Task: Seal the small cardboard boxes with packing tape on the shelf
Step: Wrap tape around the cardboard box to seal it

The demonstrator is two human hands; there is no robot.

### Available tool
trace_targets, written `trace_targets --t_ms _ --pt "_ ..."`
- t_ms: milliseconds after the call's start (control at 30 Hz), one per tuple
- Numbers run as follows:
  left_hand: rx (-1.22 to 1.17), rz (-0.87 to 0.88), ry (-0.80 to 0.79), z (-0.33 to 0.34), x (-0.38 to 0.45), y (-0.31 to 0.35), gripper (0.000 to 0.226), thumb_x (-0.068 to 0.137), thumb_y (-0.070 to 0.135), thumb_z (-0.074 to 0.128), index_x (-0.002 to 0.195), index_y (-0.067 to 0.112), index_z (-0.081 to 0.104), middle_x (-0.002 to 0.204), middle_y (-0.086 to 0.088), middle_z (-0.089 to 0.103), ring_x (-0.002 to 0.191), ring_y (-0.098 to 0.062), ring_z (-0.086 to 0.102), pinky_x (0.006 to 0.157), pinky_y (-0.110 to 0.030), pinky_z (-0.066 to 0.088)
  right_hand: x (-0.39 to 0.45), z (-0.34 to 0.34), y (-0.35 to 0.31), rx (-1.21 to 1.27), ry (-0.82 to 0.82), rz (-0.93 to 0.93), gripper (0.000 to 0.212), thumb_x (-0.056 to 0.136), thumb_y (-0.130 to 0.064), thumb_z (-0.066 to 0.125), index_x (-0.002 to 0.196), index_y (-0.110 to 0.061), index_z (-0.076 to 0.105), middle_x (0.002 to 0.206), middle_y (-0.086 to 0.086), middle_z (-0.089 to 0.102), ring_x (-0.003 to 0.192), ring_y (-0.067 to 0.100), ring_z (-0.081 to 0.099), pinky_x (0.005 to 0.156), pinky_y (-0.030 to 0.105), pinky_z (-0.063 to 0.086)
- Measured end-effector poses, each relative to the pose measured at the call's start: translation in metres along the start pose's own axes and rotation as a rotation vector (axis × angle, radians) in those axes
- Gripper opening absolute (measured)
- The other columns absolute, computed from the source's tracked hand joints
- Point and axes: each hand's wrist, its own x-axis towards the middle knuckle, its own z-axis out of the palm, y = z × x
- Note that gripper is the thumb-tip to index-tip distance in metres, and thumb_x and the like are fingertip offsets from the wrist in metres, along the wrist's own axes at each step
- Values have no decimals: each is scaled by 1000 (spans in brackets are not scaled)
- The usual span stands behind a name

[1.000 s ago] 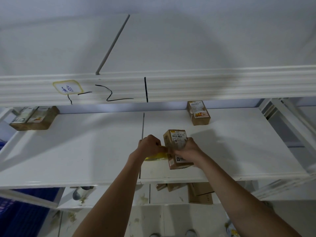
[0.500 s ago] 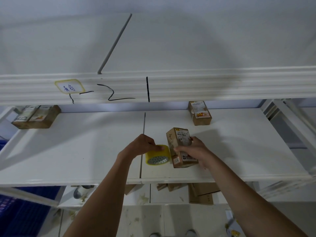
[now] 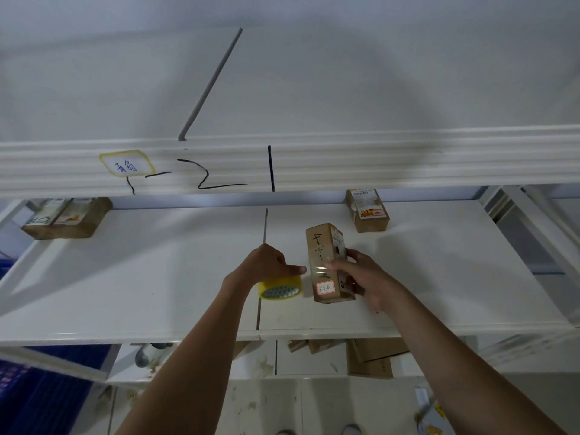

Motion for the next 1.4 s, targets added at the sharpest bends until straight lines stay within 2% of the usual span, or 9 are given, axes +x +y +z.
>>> trace_targets --t_ms 100,267,467,567,767,900,1067,1200,1400 --pt "-79 42 -29 0 -2 3 44 80 61 70 86 17 70 88 1 67 86 -17 68 78 -25 54 -1 1 3 105 -74 21 64 84 -20 75 141 -20 45 119 13 70 104 29 71 81 39 59" --pt "-146 160 4 -1 -5 13 38 80 57 73 83 19 71 86 2 69 82 -15 68 72 -23 55 -9 2 2 270 -177 55 28 99 -27 52 122 -18 65 108 10 73 98 23 69 86 39 54" --pt "25 168 110 1 -4 23 32 80 52 75 77 20 69 75 5 64 73 -13 64 65 -22 49 -10 4 -4 -121 -166 -6 56 79 -50 76 125 -21 63 116 4 73 109 22 69 100 43 52" --pt "74 168 106 7 -3 25 35 81 52 74 81 17 73 74 5 63 74 -15 64 64 -22 47 -9 12 -8 -254 -58 -39 44 75 -36 85 113 -25 66 111 0 72 106 18 68 97 41 54" --pt "-99 115 18 6 -8 18 42 83 61 69 73 20 67 79 2 65 74 -11 59 66 -23 44 -5 4 -3 -244 78 40 43 72 -24 88 109 -14 69 99 5 75 90 19 73 73 31 59" --pt "-148 155 -136 5 -13 7 33 82 53 74 72 22 68 74 5 60 76 -12 58 66 -23 44 -3 -5 8 -215 129 81 42 71 -24 87 107 -10 71 95 9 77 87 23 74 78 37 62" --pt "-288 166 -75 8 -10 -4 33 82 45 78 70 16 68 70 2 60 76 -15 59 68 -25 47 -4 -8 13 -116 114 66 40 72 -23 88 106 -11 70 98 10 76 91 25 74 83 42 61" --pt "-85 65 47 6 -6 -11 46 74 62 76 77 16 70 79 0 64 80 -19 64 67 -25 49 -8 -7 8 -16 75 49 43 75 -20 86 112 -10 67 101 10 76 93 24 73 73 35 60" --pt "-7 -32 26 8 -3 -16 64 68 78 68 86 16 71 88 -1 67 79 -14 65 68 -23 51 -6 -7 4 45 18 27 48 78 -21 82 122 -8 65 109 10 75 102 26 72 90 42 59"
